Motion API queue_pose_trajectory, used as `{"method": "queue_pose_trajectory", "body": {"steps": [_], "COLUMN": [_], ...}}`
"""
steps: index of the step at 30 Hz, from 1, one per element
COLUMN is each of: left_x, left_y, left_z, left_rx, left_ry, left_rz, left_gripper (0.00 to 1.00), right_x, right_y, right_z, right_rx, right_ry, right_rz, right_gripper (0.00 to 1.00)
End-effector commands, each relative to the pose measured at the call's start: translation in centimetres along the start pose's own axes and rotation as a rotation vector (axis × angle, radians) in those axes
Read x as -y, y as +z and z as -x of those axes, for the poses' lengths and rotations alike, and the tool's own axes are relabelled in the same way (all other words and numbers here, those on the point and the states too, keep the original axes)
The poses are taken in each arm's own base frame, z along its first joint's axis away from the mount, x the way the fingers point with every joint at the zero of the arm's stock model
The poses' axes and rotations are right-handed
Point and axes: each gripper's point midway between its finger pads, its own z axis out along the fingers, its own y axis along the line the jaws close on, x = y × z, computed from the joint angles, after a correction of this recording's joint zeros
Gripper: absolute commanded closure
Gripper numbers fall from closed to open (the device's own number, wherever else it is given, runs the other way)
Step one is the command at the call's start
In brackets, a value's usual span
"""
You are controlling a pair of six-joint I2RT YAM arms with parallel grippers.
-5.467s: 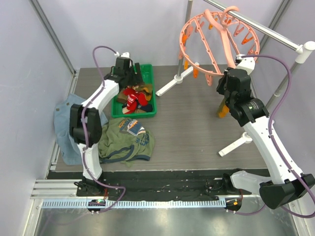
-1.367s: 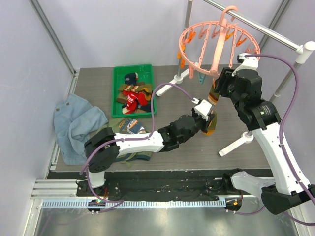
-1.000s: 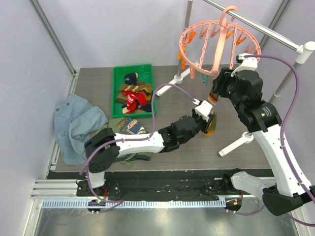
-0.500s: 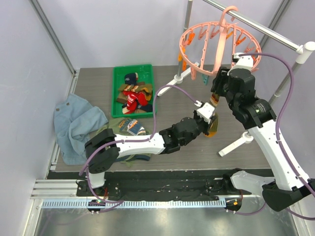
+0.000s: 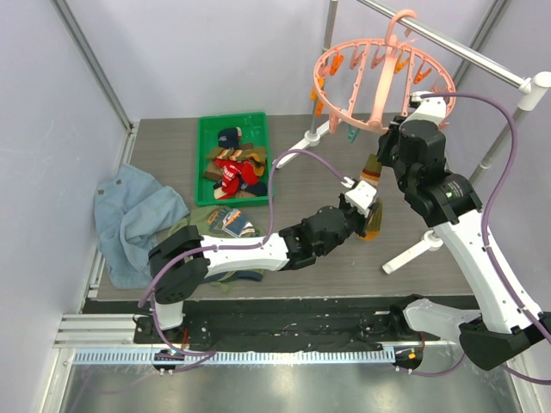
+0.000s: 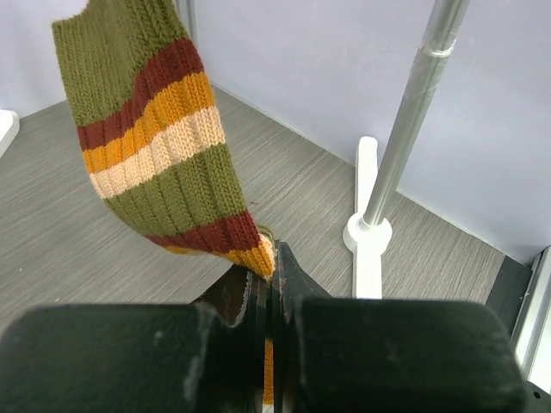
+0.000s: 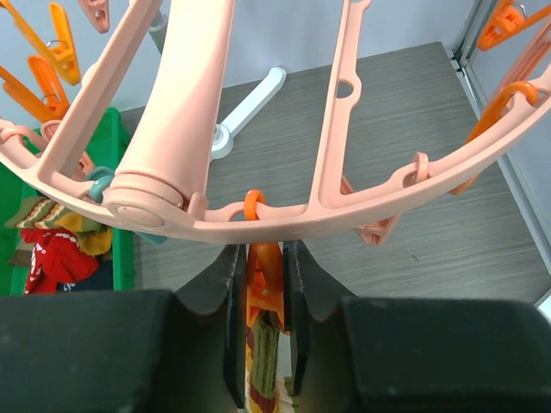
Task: Remove the socks clipped to the hanger
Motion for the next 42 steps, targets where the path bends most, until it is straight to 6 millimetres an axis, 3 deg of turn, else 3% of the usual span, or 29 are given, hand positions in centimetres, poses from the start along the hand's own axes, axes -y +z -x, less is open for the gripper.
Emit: {"method": "queue_pose_trajectory", "body": {"steps": [1,8,12,15,19,20,23,24,25,28,34,36,38,39,41,42], "left_x": [-0.1,-1.9,-4.0,-5.8,-9.3,-10.1,-13.9,-15.9,-17.1,-21.9,-31.6,-34.7,-37.3,-38.2,-40.7,-41.5], "left_y": [-0.1,-1.3,-2.3,-3.5,-5.2,-5.8,-6.8,-7.2,-7.6,-8.8,-11.6,-12.3,-12.4,-12.1,-12.1,-11.7], "left_z": [3.9,2.8,2.0,1.5,1.6,2.9,3.3,4.3,4.2,5.4,7.9,7.8,6.0,6.2,3.0,3.1], "left_rx": [0.09,0.069,0.043,0.023,0.005,0.024,0.002,0.01,-0.024,-0.067,-0.105,-0.135,-0.196,-0.191,-0.284,-0.283], "left_ry": [-0.02,-0.016,-0.04,-0.04,-0.035,-0.045,-0.03,-0.03,-0.014,0.007,0.033,0.029,0.01,0.005,-0.012,-0.021], "left_rz": [0.025,0.096,0.137,0.171,0.25,0.266,0.346,0.385,0.41,0.517,0.707,0.754,0.77,0.783,0.811,0.809], "left_gripper": [1.0,1.0,1.0,1.0,1.0,1.0,1.0,1.0,1.0,1.0,1.0,1.0,1.0,1.0,1.0,1.0], "right_x": [0.1,0.9,1.7,1.8,1.9,1.9,2.2,2.5,2.7,3.1,2.9,2.8,3.0,3.0,3.2,3.3], "right_y": [-0.9,-1.1,-1.0,-1.0,-1.5,-1.7,-2.7,-2.9,-3.4,-4.0,-5.9,-6.6,-7.0,-7.4,-7.7,-7.9], "right_z": [2.3,2.2,1.9,1.7,1.7,1.7,1.7,1.3,1.3,0.4,-1.1,-1.5,-1.9,-2.0,-2.2,-2.3], "right_rx": [0.084,0.083,0.083,0.08,0.08,0.078,0.088,0.084,0.09,0.077,0.048,0.039,0.032,0.036,0.038,0.039], "right_ry": [0.051,0.053,0.038,0.033,0.036,0.036,0.044,0.032,0.034,0.027,0.093,0.103,0.112,0.116,0.114,0.116], "right_rz": [0.002,-0.034,-0.076,-0.079,-0.066,-0.063,-0.042,-0.043,-0.037,-0.029,0.05,0.076,0.086,0.095,0.099,0.103], "right_gripper": [0.99,0.97,0.95,0.87,0.61,0.56,0.34,0.28,0.17,0.01,0.0,0.0,0.0,0.0,0.0,0.0]}}
